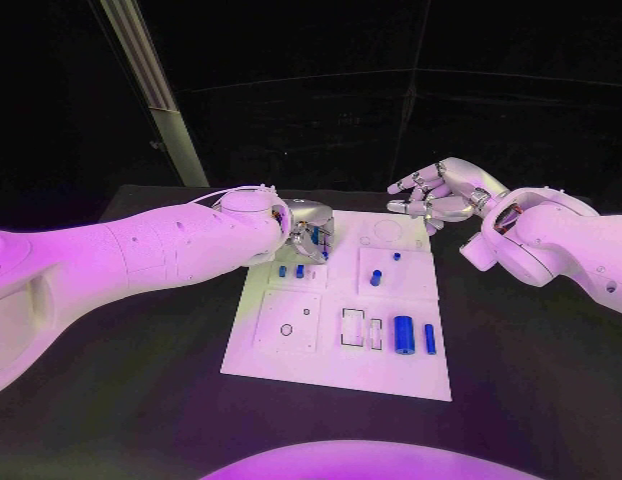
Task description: Assemble the parts on the task board
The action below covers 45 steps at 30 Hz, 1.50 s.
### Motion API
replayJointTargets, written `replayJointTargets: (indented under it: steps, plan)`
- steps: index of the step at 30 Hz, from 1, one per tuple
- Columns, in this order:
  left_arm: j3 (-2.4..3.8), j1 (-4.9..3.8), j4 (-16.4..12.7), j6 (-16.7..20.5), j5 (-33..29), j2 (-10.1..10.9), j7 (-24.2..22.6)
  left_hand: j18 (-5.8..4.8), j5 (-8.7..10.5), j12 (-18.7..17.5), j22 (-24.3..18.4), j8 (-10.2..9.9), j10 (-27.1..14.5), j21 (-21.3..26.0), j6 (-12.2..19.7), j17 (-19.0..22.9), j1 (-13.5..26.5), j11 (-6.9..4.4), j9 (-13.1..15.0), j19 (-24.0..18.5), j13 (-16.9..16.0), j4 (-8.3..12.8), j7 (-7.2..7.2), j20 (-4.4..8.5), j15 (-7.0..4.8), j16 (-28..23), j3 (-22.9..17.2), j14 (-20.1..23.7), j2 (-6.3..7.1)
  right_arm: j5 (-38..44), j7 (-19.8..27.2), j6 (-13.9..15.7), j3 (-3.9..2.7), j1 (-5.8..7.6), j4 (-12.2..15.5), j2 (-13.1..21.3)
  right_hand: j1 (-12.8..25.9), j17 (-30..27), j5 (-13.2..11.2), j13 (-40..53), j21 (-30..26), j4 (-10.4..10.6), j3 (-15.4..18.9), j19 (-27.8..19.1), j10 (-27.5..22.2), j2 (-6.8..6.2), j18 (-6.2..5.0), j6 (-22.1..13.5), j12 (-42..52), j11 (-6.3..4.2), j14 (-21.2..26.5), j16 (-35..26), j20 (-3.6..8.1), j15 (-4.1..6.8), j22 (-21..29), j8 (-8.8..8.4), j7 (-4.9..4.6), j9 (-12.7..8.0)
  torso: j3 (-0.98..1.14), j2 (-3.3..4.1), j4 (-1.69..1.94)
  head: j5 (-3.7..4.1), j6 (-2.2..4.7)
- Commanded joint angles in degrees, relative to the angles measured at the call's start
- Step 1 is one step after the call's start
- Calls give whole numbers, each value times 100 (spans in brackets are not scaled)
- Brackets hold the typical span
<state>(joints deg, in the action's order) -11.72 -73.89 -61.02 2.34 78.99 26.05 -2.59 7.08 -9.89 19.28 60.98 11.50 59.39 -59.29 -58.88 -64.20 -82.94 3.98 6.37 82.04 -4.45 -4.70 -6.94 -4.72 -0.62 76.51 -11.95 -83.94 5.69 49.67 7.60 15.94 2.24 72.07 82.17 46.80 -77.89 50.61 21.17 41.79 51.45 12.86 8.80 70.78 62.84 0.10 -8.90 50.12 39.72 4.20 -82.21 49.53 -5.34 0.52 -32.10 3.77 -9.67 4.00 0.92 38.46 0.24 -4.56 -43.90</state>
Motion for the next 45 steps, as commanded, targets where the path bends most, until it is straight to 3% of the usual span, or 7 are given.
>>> replayJointTargets:
  steps: [1, 11, 21, 26, 33, 45]
  plan:
    - [-8, 21, 17, -129, 37, -17, 26, -49, 33, -50, 30, -40, 92, -44, -79, 13, -43, -19, -12, 31, 30, 24, 4, 16, -55, 24, -117, -163, -58, 39, -7, -53, -3, 10, 10, -5, -15, -3, 26, -7, -34, 26, 4, -12, -37, 60, -69, 1, 31, 12, -11, -28, -1, -3, 5, 37, 9, 7, 0, -1, 0, 3, 0]
    - [-7, 34, 21, 118, 37, -31, -35, -88, 330, -254, 241, -77, 449, -250, -333, 56, -158, -68, -17, 69, 69, 243, 23, 55, -100, 54, -792, -158, -105, 42, -1, -50, -3, 10, 17, -9, -15, -3, 26, -7, -34, 26, 4, -12, -37, 60, -69, 1, 31, 12, -11, -28, -1, -3, 5, 37, 9, 7, -2, -1, 3, 11, 2]
    - [5, 38, -156, 580, -142, 132, -137, -118, 325, -612, 418, -211, 743, -413, -508, 130, 119, -65, -25, 89, 57, 499, -3, 55, -101, 86, -1522, -150, 99, 42, 14, -46, -3, 10, 14, -17, -15, -3, 26, -7, -34, 26, 4, -12, -37, 60, -69, 1, 31, 12, -11, -28, -1, -3, 5, 37, 9, 7, -7, -8, 14, 25, 19]
    - [65, 16, -348, 690, -311, 313, -138, -117, 321, -711, 444, -259, 783, -432, -527, 147, 215, -58, -28, 88, 54, 568, -12, 56, -86, 98, -1672, -148, 144, 42, 18, -43, -3, 10, 14, -11, -15, -3, 26, -7, -34, 26, 4, -12, -37, 60, -69, 1, 31, 12, -11, -28, -1, -3, 5, 37, 9, 7, 1, -12, 13, 15, 37]
    - [228, -2, -580, 714, -402, 571, -100, -124, 319, -747, 479, -278, 795, -465, -532, 167, 259, -52, -29, 94, 53, 590, -18, 53, -82, 96, -1716, -144, 167, 42, 20, -48, -3, 10, 9, -3, -15, -3, 26, -7, -34, 26, 4, -12, -37, 60, -69, 1, 31, 12, -11, -28, -1, -3, 5, 37, 9, 7, -7, -6, 18, 10, 61]
    - [278, -18, -842, 346, -428, 1005, 34, -130, 332, -811, 514, -308, 819, -495, -550, 196, 381, -47, -29, 95, 49, 602, -16, 45, -75, 96, -1749, -138, 230, 42, 15, -59, -3, 10, -10, 4, -15, -3, 26, -7, -34, 26, 4, -12, -37, 60, -69, 1, 31, 12, -11, -28, -1, -3, 5, 37, 9, 7, -2, 0, 13, -3, 57]
